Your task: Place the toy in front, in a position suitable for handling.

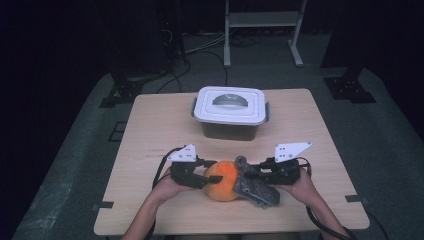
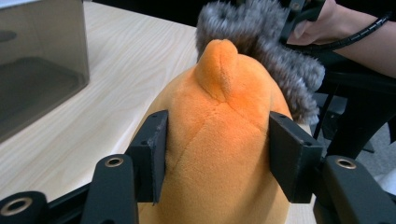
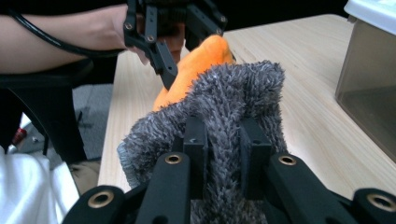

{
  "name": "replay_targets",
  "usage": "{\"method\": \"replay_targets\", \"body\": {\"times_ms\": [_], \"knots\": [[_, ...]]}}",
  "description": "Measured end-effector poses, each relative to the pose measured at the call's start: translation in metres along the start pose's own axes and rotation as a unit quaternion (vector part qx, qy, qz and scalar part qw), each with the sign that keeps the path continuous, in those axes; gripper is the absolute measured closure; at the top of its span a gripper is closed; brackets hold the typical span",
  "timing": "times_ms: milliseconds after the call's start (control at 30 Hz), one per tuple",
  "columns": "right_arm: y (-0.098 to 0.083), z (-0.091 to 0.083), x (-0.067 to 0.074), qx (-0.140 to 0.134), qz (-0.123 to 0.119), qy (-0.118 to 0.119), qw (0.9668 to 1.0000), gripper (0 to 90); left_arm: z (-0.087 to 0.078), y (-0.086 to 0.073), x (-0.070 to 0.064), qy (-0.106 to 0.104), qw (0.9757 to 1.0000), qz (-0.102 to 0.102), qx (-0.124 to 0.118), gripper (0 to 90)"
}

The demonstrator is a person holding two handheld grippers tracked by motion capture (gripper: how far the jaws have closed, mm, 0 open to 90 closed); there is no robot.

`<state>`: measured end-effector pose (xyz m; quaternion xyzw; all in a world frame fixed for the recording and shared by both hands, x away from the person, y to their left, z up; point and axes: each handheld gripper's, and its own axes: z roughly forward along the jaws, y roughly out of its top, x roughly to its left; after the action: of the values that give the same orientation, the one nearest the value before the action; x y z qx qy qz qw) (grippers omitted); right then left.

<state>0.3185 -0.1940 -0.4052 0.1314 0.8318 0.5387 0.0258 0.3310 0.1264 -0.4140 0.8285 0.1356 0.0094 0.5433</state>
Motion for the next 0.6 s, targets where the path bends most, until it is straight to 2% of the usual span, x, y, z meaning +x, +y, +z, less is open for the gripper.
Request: {"method": "replay_targets", "body": {"times_ms": [67, 100, 167, 200, 267, 300, 333, 367, 400, 433, 500, 600], "knots": [[-0.003, 0.002, -0.001, 0.005, 0.001, -0.001, 1.0, 75.4, -0.001, 0.001, -0.001, 0.001, 1.0, 0.001, 0.002, 44.9], [-0.006, 0.003, -0.003, 0.018, 0.007, -0.004, 0.9998, 75.3, -0.001, 0.002, -0.001, 0.003, 1.0, 0.001, 0.0, 45.2], [-0.007, 0.004, -0.005, 0.037, 0.002, -0.017, 0.9992, 75.3, -0.003, 0.005, -0.003, 0.006, 1.0, 0.001, -0.002, 45.6], [-0.007, 0.003, -0.004, 0.033, 0.002, -0.022, 0.9992, 75.3, -0.003, 0.006, -0.003, 0.007, 1.0, 0.001, -0.002, 45.7], [-0.002, 0.001, -0.001, 0.01, -0.003, -0.025, 0.9996, 75.3, 0.001, 0.005, -0.005, 0.002, 1.0, 0.001, 0.001, 45.6], [-0.002, 0.001, -0.001, 0.01, -0.003, -0.025, 0.9996, 75.3, 0.001, 0.005, -0.005, 0.002, 1.0, 0.001, 0.001, 45.6], [0.006, 0.001, 0.002, -0.022, -0.006, -0.02, 0.9995, 75.3, 0.007, 0.006, -0.008, -0.002, 0.9999, 0.009, 0.004, 45.6], [0.01, 0.001, 0.003, -0.033, -0.005, -0.017, 0.9993, 75.3, 0.009, 0.007, -0.01, 0.0, 0.9999, 0.014, 0.006, 45.5], [0.012, 0.003, 0.004, -0.038, -0.007, -0.014, 0.9992, 75.3, 0.01, 0.009, -0.011, 0.003, 0.9998, 0.02, 0.009, 45.1], [0.012, 0.005, 0.005, -0.029, -0.009, -0.017, 0.9994, 75.2, 0.01, 0.009, -0.011, 0.003, 0.9998, 0.02, 0.009, 44.3], [0.006, 0.009, 0.003, -0.019, -0.008, -0.015, 0.9997, 75.2, 0.011, 0.008, -0.012, 0.002, 0.9997, 0.022, 0.008, 38.8], [0.002, 0.008, 0.001, -0.009, -0.006, -0.013, 0.9999, 75.2, 0.01, 0.007, -0.01, -0.01, 0.9997, 0.019, -0.01, 23.5]]}}
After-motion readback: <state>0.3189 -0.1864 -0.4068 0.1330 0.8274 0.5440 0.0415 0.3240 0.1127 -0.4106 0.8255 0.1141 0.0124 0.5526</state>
